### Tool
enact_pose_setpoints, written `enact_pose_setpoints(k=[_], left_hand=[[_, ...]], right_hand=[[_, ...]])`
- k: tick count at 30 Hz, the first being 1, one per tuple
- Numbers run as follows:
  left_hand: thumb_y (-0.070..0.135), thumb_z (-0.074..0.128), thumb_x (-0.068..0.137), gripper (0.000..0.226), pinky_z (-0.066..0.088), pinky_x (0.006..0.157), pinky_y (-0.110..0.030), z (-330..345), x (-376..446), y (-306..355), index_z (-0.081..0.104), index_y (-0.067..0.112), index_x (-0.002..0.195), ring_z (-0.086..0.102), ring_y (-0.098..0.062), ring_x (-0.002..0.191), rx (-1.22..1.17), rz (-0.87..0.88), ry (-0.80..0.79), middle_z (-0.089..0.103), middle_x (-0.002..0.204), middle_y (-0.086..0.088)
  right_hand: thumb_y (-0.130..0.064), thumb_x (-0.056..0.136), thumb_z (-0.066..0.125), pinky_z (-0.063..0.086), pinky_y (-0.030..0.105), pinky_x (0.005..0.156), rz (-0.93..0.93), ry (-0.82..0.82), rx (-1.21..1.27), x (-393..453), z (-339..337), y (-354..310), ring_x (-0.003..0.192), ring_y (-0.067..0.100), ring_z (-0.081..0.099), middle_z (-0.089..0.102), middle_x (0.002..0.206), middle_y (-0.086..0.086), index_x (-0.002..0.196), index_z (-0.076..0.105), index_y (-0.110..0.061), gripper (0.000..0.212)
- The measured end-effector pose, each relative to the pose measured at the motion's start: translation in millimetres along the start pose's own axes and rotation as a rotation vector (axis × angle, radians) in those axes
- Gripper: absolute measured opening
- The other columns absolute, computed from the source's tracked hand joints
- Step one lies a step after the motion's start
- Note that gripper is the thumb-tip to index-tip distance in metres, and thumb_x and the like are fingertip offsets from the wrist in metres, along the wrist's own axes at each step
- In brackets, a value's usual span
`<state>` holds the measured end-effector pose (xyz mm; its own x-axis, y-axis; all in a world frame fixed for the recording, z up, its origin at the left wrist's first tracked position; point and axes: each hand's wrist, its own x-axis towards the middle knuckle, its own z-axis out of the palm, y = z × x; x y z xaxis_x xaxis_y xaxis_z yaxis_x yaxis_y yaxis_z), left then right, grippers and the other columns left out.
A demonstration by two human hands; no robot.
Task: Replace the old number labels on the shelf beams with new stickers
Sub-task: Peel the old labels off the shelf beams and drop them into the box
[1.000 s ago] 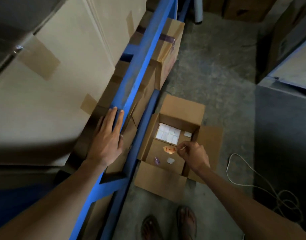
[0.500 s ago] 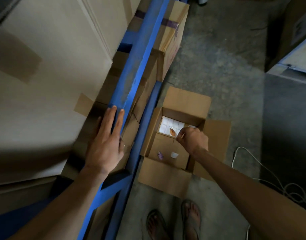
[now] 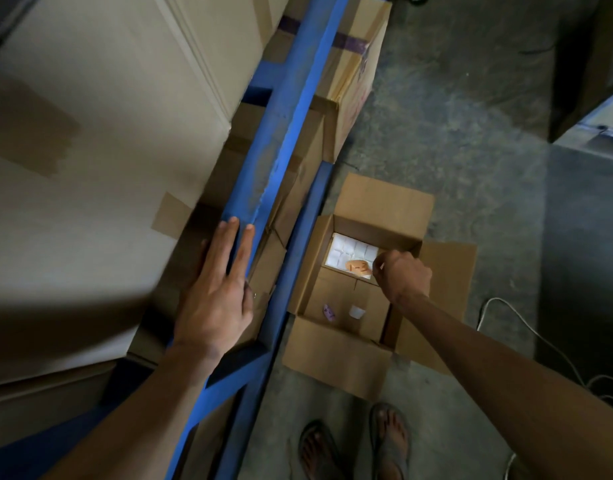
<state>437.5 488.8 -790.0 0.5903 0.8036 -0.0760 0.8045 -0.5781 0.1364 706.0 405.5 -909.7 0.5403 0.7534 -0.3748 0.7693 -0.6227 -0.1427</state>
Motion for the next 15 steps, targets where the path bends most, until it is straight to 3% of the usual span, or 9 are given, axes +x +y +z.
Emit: enact_pose_setpoints(k=[7,15], left_hand=[[0.018,0.047,0.086,0.075,0.038,0.114,-0.044,1.9,0.2,-0.4,0.019,0.013,0.156,0.016,-0.026,0.152,-0.001,-0.001,0.017,0.017,0.164,-0.010],[0.014,0.054,0.084,0.080,0.038,0.114,-0.042,3.3,0.8,-1.3,0.019,0.014,0.156,0.018,-0.026,0.152,0.007,0.003,0.029,0.018,0.163,-0.010]], right_hand=[[-0.039,0.092,0.058,0.048,0.033,0.077,-0.003,-0.006,0.053,6.4,0.7,3.1,0.099,0.030,0.065,0.068,0.106,0.007,0.102,0.068,-0.025,0.019],[-0.037,0.088,0.062,0.053,0.032,0.075,-0.049,-0.061,0.108,2.7,3.3,-0.7,0.094,0.026,0.067,0.071,0.098,0.001,0.097,0.070,-0.028,0.015]])
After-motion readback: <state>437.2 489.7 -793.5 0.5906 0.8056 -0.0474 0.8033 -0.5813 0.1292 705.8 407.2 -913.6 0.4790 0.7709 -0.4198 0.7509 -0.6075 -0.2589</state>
